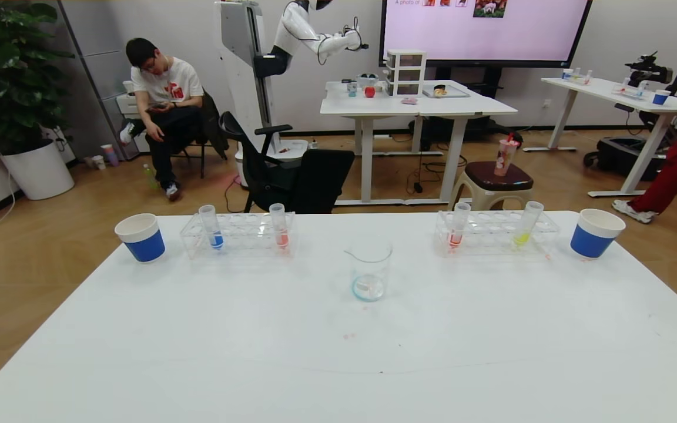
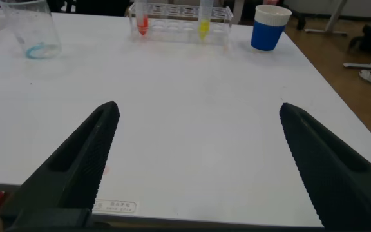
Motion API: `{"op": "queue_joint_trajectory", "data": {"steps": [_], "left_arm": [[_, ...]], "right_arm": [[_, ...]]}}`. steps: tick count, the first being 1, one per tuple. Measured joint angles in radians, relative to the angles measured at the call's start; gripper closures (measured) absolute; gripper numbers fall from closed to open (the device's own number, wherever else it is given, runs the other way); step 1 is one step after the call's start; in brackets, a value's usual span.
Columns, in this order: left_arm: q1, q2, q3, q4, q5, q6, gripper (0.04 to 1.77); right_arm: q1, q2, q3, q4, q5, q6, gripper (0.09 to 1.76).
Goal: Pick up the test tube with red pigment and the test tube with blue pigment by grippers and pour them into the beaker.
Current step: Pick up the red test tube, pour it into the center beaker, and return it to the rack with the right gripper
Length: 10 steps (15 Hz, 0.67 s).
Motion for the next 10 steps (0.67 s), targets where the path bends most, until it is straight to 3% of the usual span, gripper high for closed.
{"op": "queue_joint_trajectory", "data": {"steps": [10], "left_arm": [[0.0,0.0,0.0,0.0,0.0,0.0,0.06]], "right_arm": [[0.0,0.0,0.0,-0.001,0.0,-0.003,0.11]]}}
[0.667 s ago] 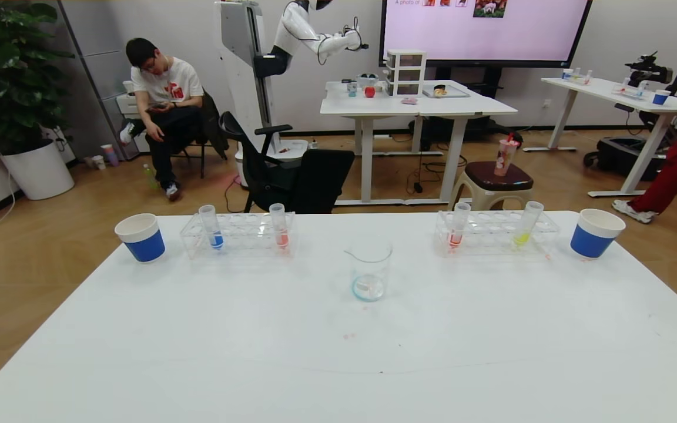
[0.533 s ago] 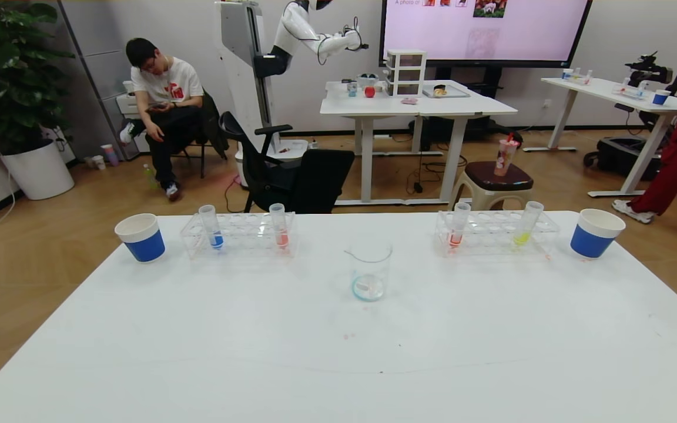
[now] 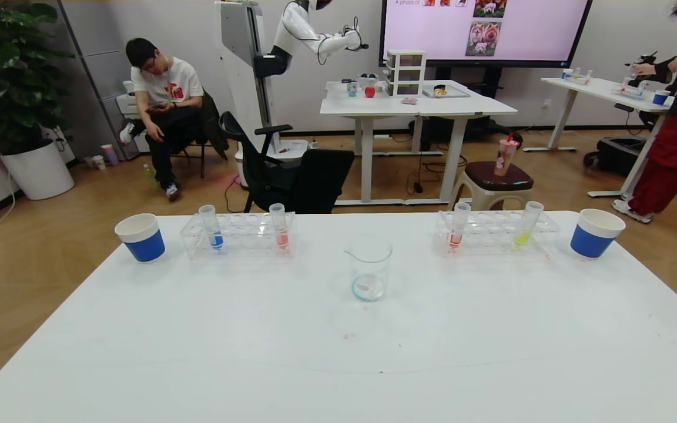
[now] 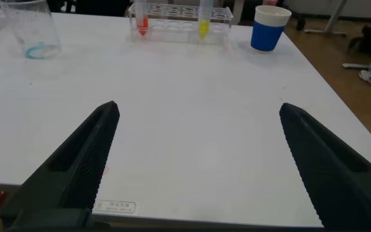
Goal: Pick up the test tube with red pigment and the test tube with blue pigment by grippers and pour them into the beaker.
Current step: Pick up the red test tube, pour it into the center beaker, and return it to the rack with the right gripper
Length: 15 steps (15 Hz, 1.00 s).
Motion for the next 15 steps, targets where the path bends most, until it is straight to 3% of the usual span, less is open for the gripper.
{"op": "queue_joint_trajectory", "data": {"steps": [7,10,13,15], "left_arm": [[0.0,0.0,0.0,0.0,0.0,0.0,0.06],[0.0,0.0,0.0,0.0,0.0,0.0,0.06],[0.0,0.0,0.0,0.0,0.0,0.0,0.06],[0.0,0.0,0.0,0.0,0.0,0.0,0.06]], "right_arm": [[0.0,0.0,-0.005,0.001,-0.003,0.0,0.11],[0.0,0.026,-0.098,0.007,0.011,0.002,0.11],[0.025,0.204,-0.185,-0.084,0.027,0.005,0.11],[0.059,0.399,-0.226,-0.225,0.032,0.011,0.11]]}}
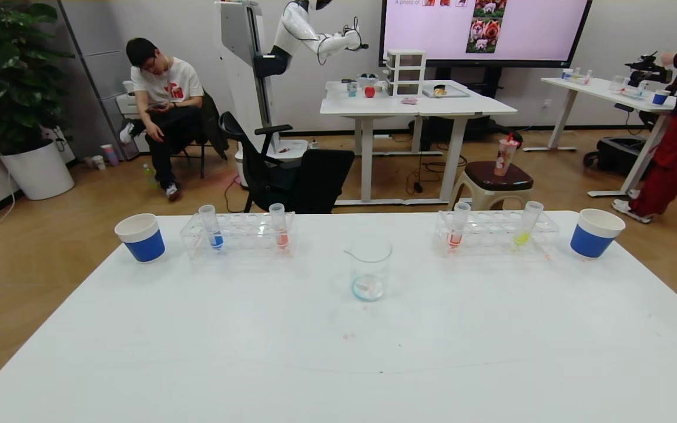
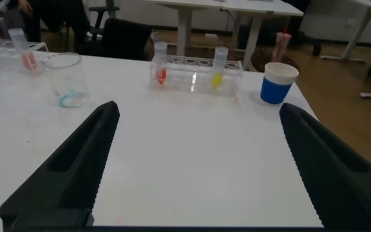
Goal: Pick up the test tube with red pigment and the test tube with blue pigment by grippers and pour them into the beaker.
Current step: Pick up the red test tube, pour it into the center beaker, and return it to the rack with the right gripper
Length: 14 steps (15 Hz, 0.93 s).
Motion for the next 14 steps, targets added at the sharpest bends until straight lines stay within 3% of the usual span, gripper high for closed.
{"op": "queue_joint_trajectory", "data": {"steps": [5,9,11,14], "left_arm": [[0.0,0.0,0.0,0.0,0.0,0.0,0.06],[0.0,0.0,0.0,0.0,0.0,0.0,0.06],[0.0,0.0,0.0,0.0,0.0,0.0,0.06],[0.0,0.0,0.0,0.0,0.0,0.0,0.06]], "right_arm": [[0.054,0.596,-0.086,-0.489,0.001,0.008,0.11],[0.1,1.095,-0.224,-0.913,-0.006,0.013,0.11],[0.139,1.293,-0.327,-1.024,-0.01,0.032,0.11],[0.184,1.498,-0.467,-1.073,-0.014,0.104,0.11]]}}
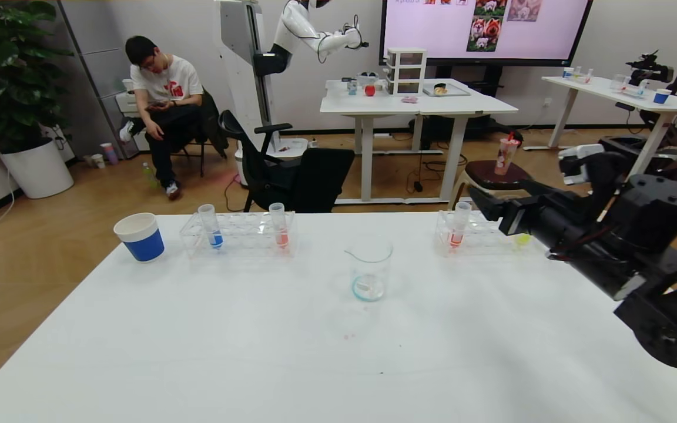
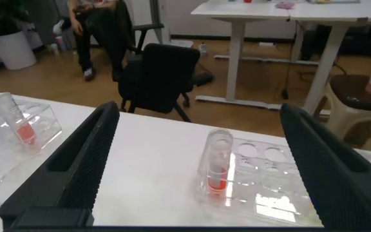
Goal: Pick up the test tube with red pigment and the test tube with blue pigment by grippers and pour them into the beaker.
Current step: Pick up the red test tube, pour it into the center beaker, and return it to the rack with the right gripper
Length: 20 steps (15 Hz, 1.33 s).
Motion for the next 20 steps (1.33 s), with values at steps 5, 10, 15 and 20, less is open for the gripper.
{"op": "queue_joint_trajectory", "data": {"steps": [5,10,15,20], "left_arm": [[0.0,0.0,0.0,0.0,0.0,0.0,0.06],[0.0,0.0,0.0,0.0,0.0,0.0,0.06],[0.0,0.0,0.0,0.0,0.0,0.0,0.06],[0.0,0.0,0.0,0.0,-0.001,0.0,0.06]], "right_arm": [[0.015,0.239,-0.127,-0.069,-0.001,0.023,0.11],[-0.005,0.37,-0.199,-0.098,-0.004,0.026,0.11],[-0.017,0.446,-0.308,-0.09,-0.081,0.026,0.11],[-0.013,0.481,-0.337,-0.096,-0.079,0.025,0.11]]}}
